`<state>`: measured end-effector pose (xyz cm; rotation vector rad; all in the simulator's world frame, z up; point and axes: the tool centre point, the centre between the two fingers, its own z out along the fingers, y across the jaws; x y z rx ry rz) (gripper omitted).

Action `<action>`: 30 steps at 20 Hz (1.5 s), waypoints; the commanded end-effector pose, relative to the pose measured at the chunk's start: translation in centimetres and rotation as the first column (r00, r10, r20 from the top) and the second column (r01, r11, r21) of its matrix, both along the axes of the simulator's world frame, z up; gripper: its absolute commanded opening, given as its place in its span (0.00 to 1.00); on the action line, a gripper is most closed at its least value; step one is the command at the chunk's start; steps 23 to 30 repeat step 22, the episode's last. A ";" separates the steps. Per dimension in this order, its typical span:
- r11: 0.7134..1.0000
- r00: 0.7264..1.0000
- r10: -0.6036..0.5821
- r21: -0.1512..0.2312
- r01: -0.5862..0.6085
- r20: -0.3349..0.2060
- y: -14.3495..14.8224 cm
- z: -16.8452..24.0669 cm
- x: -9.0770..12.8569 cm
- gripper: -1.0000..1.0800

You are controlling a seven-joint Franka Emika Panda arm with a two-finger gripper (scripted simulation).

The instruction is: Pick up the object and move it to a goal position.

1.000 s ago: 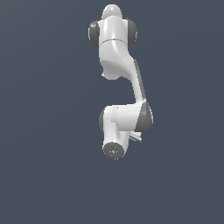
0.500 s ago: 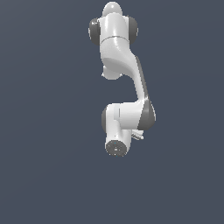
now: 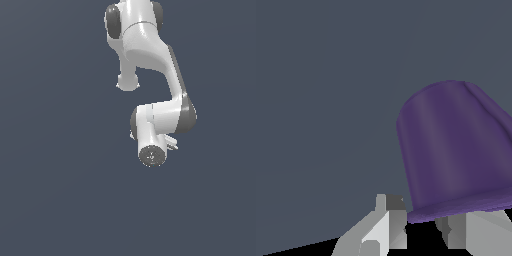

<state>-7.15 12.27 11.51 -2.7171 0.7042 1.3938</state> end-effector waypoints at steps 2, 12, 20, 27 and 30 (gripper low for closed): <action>1.000 1.000 0.001 0.000 -0.001 0.002 2.9 2.3 -1.3 0.00; 1.000 1.000 0.002 -0.001 -0.002 0.001 11.3 8.8 -4.8 0.00; 1.000 1.000 0.001 0.001 -0.001 0.001 14.7 11.3 -5.9 0.00; 1.000 1.000 0.001 0.001 -0.001 0.001 14.8 11.4 -5.9 0.00; 1.000 1.000 0.001 0.001 -0.001 0.001 14.8 11.4 -5.9 0.00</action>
